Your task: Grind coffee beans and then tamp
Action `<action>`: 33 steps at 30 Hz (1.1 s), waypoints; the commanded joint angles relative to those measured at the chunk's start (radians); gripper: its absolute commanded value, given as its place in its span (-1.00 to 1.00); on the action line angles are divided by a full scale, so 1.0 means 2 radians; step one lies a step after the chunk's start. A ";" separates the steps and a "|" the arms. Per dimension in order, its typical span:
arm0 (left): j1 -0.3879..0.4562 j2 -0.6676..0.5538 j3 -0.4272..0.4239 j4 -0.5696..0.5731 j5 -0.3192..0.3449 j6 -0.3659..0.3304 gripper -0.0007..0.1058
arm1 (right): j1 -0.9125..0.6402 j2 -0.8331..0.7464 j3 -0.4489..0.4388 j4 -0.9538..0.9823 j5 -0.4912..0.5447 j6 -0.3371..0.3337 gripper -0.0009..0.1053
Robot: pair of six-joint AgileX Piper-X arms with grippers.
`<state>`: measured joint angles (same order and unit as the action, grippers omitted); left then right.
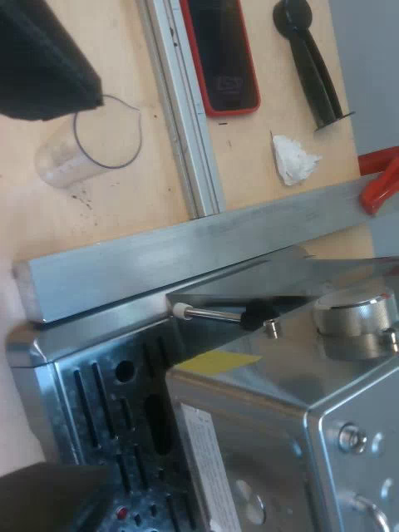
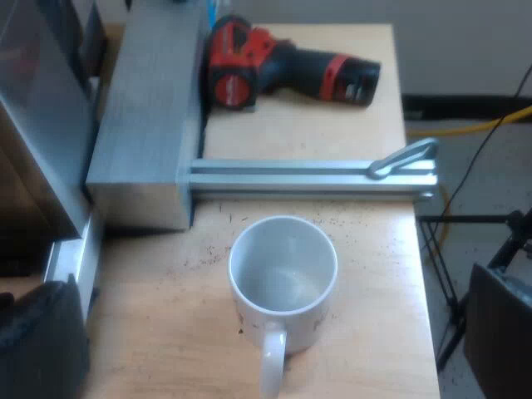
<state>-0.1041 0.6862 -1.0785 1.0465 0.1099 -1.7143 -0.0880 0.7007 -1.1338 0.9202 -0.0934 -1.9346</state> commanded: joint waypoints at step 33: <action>0.002 -0.384 0.094 0.091 -0.015 -0.004 0.61 | 0.000 -0.285 0.088 0.058 -0.057 0.004 0.77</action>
<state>-0.1041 -0.0149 -0.8906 1.2108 0.0896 -1.7157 -0.0878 0.2128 -0.9991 1.0401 -0.1958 -1.9457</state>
